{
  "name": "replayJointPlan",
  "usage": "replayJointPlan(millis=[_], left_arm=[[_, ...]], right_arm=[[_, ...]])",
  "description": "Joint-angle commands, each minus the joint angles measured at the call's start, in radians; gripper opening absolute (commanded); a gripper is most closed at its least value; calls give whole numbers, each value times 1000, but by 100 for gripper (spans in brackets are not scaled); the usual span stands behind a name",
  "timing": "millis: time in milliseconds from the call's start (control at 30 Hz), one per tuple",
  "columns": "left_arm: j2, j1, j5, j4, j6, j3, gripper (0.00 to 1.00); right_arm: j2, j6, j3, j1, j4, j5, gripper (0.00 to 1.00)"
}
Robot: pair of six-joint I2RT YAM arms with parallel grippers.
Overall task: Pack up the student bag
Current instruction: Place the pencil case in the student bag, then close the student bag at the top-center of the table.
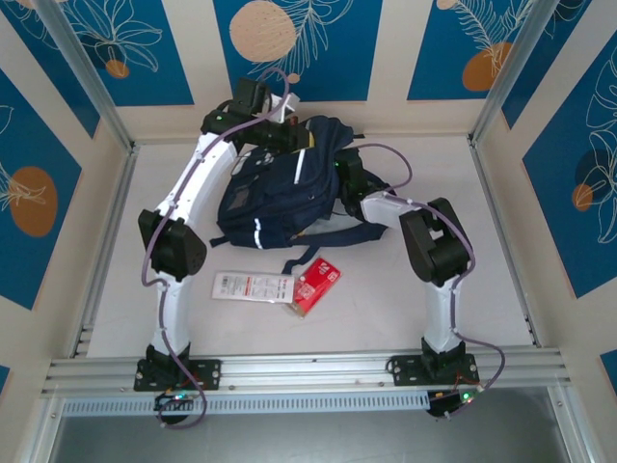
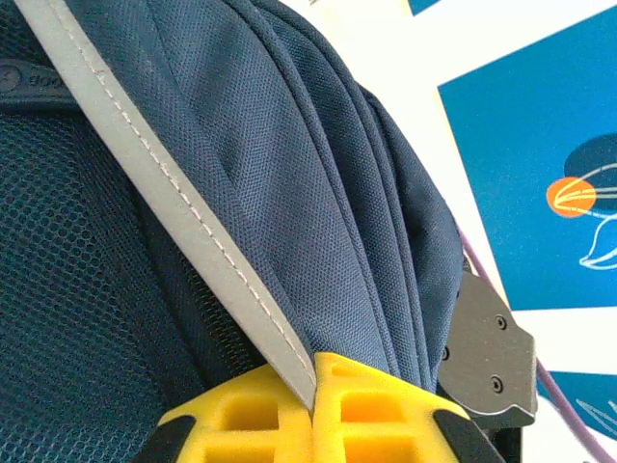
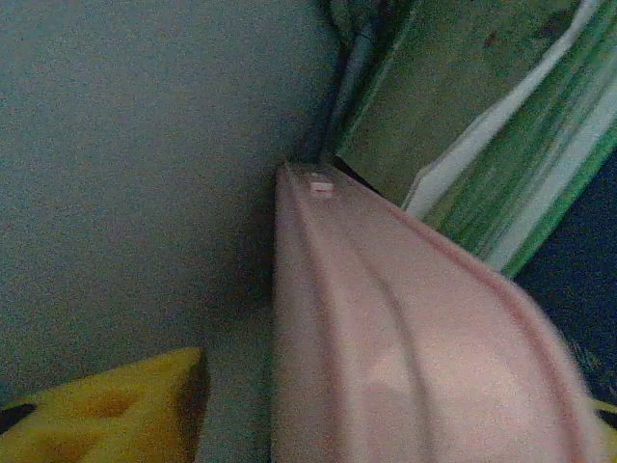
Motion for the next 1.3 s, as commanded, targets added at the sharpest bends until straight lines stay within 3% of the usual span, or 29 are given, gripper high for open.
replayJointPlan(millis=[0,167,300,567,833,967,1067,1167,1267], left_arm=[[-44,-8,140,143,-19,18,0],[-36,17,120,146,-34,11,0],[-21,31,108,154,-42,11,0],[15,36,81,143,-39,12,0],[53,27,-24,109,-29,8,0],[111,3,-4,124,-26,20,12],[149,-23,24,119,-29,45,29],[139,-40,26,114,-25,44,45],[100,-41,18,93,-27,25,51]], right_arm=[[28,-21,31,31,-52,-9,64],[-110,-91,-92,-15,-52,-9,81],[-253,-152,-221,-63,-67,-4,89],[-467,-192,-437,-158,-116,5,90],[-806,-244,-612,-174,-378,267,83],[-1003,-234,-710,-163,-490,390,83],[-1152,-225,-778,-164,-553,427,82],[-1266,-233,-819,-163,-607,425,81],[-1333,-283,-829,-152,-632,370,79]])
